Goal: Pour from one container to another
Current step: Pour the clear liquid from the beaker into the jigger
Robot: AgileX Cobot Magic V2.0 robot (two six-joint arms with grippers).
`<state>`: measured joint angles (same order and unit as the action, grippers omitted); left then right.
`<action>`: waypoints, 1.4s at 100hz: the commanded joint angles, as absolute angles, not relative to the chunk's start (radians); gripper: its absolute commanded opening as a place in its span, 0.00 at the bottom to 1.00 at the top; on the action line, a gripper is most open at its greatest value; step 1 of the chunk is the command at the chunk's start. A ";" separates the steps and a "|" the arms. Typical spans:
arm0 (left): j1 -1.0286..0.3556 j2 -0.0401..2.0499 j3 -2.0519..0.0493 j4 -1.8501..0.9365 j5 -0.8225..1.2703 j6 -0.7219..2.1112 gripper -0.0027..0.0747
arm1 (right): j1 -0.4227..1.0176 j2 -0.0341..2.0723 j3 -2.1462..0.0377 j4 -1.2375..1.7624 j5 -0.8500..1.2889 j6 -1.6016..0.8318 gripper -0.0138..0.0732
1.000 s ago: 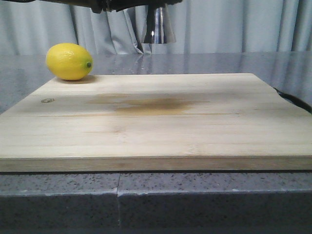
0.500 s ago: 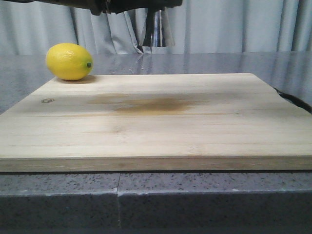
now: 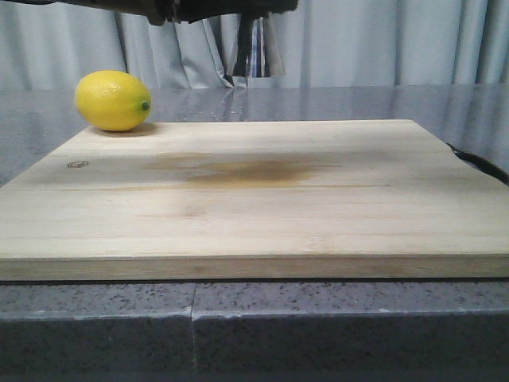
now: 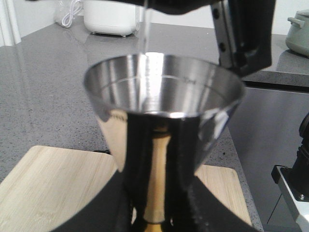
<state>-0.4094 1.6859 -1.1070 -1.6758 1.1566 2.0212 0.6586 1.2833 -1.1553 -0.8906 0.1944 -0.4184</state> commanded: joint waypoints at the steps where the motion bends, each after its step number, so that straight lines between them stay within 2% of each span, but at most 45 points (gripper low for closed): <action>1: -0.407 1.633 -1.137 -1.747 1.214 2.019 0.01 | 0.660 1.256 -1.194 -0.921 0.131 -0.420 0.39; 140: -0.407 1.633 -1.137 -1.747 1.214 2.019 0.01 | 0.660 1.256 -1.194 -0.997 0.120 -0.420 0.39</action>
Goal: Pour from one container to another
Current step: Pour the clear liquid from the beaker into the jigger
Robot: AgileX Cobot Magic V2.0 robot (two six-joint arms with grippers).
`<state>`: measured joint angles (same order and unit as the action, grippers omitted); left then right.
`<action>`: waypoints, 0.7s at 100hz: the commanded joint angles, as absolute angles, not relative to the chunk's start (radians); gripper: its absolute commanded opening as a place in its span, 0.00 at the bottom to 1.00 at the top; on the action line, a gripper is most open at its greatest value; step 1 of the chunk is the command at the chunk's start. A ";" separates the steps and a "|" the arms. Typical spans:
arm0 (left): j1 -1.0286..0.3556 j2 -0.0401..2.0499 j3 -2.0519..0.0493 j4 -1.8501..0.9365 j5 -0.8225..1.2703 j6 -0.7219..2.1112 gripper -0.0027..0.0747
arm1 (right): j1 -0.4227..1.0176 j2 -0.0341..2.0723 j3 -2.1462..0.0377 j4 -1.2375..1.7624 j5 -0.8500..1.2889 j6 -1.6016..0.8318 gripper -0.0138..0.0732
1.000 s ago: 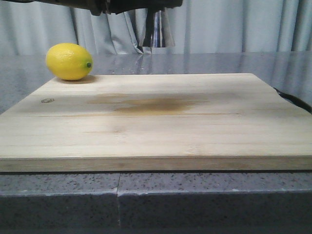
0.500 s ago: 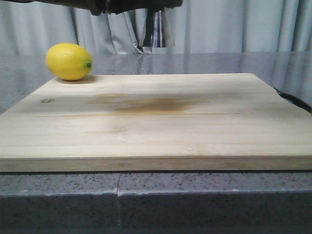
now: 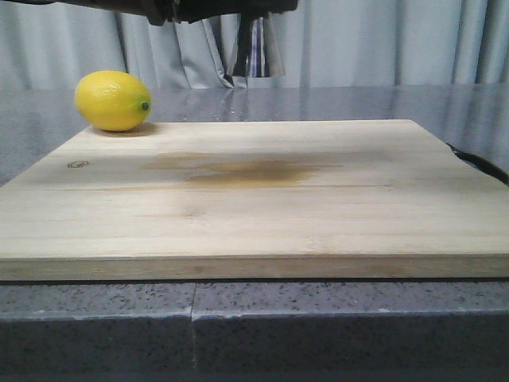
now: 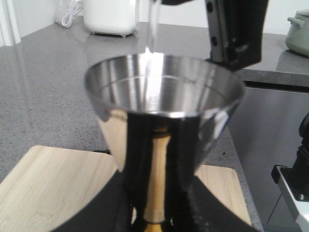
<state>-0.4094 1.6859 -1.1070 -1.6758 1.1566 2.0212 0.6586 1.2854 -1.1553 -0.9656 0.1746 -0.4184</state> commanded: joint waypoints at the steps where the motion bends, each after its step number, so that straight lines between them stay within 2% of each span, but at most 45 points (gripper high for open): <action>1: -0.407 1.633 -1.137 -1.747 1.214 2.019 0.01 | 0.660 1.256 -1.194 -0.997 0.120 -0.420 0.39; 70: -0.407 1.633 -1.137 -1.747 1.214 2.019 0.01 | 0.660 1.256 -1.194 -1.051 0.117 -0.420 0.39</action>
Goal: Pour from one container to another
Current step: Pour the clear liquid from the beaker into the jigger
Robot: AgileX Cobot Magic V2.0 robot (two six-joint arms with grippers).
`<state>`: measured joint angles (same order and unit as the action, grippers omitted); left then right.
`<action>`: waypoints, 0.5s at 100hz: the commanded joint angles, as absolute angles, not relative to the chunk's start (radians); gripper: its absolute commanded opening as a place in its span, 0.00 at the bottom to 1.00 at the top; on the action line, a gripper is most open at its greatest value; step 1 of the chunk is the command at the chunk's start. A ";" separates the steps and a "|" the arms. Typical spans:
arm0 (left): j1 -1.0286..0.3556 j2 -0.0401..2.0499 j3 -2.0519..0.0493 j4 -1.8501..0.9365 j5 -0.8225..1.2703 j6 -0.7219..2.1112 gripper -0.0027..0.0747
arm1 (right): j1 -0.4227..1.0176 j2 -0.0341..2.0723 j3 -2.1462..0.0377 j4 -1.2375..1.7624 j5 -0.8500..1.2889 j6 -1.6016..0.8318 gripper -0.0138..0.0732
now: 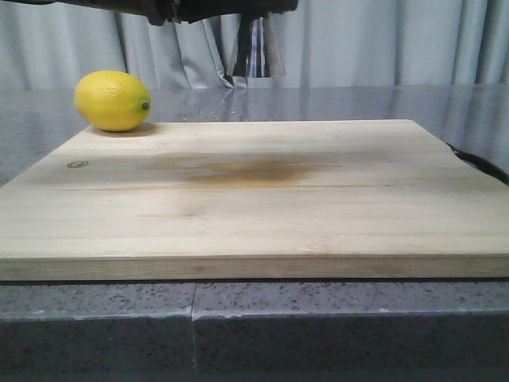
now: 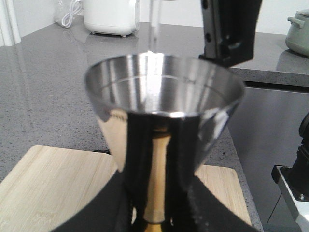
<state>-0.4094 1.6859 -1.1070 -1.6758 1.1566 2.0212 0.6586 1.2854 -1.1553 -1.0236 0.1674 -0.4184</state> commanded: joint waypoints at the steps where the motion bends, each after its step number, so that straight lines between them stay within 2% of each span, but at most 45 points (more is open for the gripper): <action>1: -0.407 1.633 -1.137 -1.747 1.214 2.019 0.01 | 0.660 1.256 -1.194 -1.051 0.117 -0.420 0.39; 50: -0.407 1.633 -1.137 -1.746 1.214 2.019 0.01 | 0.660 1.256 -1.194 -1.085 0.117 -0.420 0.39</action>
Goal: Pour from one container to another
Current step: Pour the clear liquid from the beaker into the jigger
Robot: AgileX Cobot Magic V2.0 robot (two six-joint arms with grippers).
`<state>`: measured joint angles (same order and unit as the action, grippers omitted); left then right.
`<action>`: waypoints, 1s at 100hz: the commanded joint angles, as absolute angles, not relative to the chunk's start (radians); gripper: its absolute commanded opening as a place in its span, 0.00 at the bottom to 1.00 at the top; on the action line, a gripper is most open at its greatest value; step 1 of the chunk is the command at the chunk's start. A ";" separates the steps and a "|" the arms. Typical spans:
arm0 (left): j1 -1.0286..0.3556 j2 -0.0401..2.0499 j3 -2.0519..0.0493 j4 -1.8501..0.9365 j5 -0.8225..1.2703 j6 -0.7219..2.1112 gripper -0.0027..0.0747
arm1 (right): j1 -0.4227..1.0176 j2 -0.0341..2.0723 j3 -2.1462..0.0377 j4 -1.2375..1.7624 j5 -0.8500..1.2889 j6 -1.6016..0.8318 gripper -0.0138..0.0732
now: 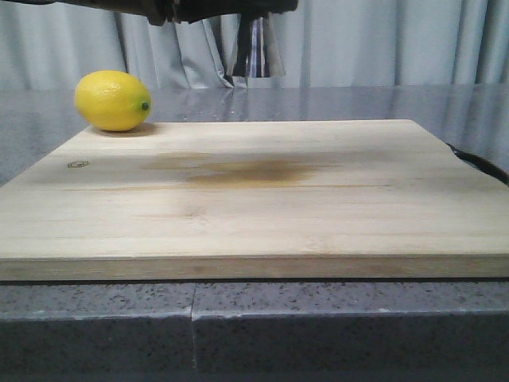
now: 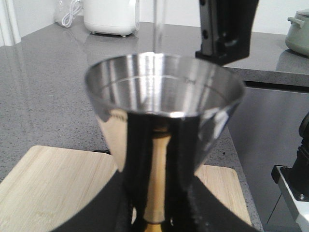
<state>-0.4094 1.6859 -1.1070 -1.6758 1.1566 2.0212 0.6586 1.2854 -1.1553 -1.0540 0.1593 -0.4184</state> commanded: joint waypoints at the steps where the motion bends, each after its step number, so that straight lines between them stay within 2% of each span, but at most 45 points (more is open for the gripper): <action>1: -0.407 1.633 -1.137 -1.746 1.214 2.019 0.01 | 0.660 1.256 -1.194 -1.085 0.117 -0.420 0.39; 100: -0.407 1.633 -1.137 -1.746 1.214 2.019 0.01 | 0.660 1.256 -1.194 -1.144 0.117 -0.420 0.39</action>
<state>-0.4094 1.6859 -1.1070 -1.6743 1.1566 2.0228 0.6586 1.2854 -1.1553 -1.1161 0.1570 -0.4184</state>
